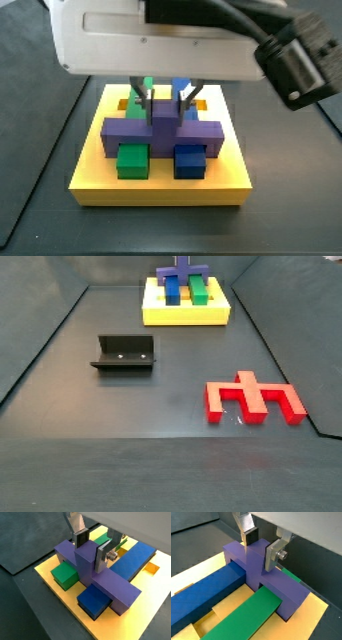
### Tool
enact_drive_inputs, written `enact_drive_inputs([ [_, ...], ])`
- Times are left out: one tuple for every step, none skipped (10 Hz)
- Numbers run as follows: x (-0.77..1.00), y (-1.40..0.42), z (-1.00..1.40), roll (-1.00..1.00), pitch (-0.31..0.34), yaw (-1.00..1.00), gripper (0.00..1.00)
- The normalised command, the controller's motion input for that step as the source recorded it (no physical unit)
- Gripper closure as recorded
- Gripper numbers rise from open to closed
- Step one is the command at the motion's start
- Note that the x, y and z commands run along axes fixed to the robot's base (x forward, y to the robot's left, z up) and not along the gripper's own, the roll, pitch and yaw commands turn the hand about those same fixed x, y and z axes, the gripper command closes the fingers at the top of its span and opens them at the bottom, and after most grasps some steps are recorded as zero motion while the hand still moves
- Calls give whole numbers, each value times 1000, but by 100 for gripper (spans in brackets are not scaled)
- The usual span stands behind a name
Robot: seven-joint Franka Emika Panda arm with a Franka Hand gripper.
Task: Pick up the purple object. Move up. Place the purple object on the fixture. Regrasp the purple object. Move to above the board. Insert the purple object.
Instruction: Insert the purple object.
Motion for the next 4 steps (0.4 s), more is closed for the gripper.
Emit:
enact_drive_inputs([
  [-386, 100, -460, -177, -306, 140, 100],
  [-246, 29, -440, -170, -316, 149, 100],
  [-54, 0, -14, -49, -27, 0, 100],
  [0, 0, 0, 0, 0, 0, 100],
])
